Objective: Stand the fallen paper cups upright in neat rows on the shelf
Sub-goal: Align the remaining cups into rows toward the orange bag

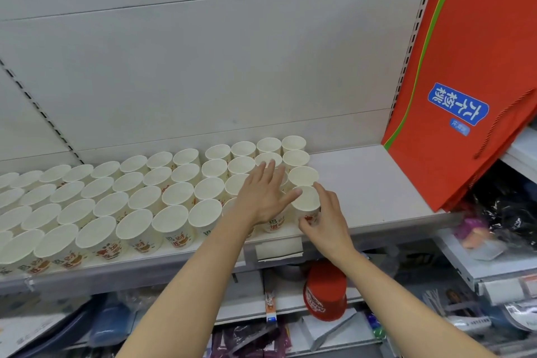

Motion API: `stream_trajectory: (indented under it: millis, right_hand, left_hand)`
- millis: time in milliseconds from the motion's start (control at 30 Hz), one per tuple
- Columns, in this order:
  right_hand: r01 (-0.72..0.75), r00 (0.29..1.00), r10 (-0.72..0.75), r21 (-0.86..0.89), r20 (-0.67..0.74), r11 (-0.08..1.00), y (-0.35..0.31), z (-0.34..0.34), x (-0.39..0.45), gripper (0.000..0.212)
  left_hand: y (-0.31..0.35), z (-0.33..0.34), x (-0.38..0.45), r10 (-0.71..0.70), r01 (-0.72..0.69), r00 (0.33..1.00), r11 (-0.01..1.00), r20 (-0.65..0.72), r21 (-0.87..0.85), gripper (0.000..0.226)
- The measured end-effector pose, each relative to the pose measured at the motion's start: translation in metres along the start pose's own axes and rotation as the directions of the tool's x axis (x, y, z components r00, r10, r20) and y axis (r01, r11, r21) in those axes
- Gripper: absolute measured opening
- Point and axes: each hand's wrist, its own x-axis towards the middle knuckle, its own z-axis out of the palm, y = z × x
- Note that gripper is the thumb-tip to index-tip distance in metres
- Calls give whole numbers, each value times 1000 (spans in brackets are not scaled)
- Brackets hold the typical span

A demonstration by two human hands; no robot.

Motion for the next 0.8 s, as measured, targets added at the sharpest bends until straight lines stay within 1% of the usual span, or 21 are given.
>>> stream_trajectory:
  millis: [33, 100, 200, 300, 400, 433, 533, 600, 700, 800]
  right_hand:
    - [1, 1000, -1, -10, -1, 1000, 1, 0, 1, 78]
    - [-6, 1000, 7, -11, 6, 1000, 4, -3, 4, 78]
    - [8, 999, -8, -9, 33, 1000, 7, -6, 8, 78]
    - [26, 999, -27, 15, 43, 1000, 11, -9, 10, 80]
    - [37, 997, -41, 55, 64, 998, 13, -13, 10, 81]
    - [41, 997, -46, 65, 70, 997, 14, -15, 10, 81]
    - [42, 996, -45, 47, 73, 998, 16, -16, 9, 79]
    - [38, 998, -40, 39, 53, 999, 16, -14, 9, 79]
    - [45, 998, -46, 33, 39, 998, 13, -10, 9, 78]
    - [60, 997, -61, 23, 53, 998, 12, -9, 8, 78]
  left_hand:
    - [-1, 5, 3, 0, 0, 1000, 1000, 0, 26, 78]
    - [-2, 15, 6, 1, 2, 999, 999, -47, 53, 70]
    - [-1, 23, 8, -12, 17, 996, 998, -87, 55, 71]
    - [3, 13, 2, -26, 24, 996, 1000, -83, -17, 67]
    - [-1, -1, -20, -36, 16, 989, 991, -143, -133, 76]
    - [-5, -4, -28, -22, 1, 988, 991, -150, -133, 79]
    - [-10, -2, -45, 19, -19, 982, 1000, -190, -2, 83]
    - [-9, 3, -47, 8, -2, 968, 1000, -252, 21, 72]
    - [-6, 10, -47, -15, 13, 946, 1000, -324, -10, 42]
    - [-2, 14, -48, -54, 33, 940, 997, -338, -68, 20]
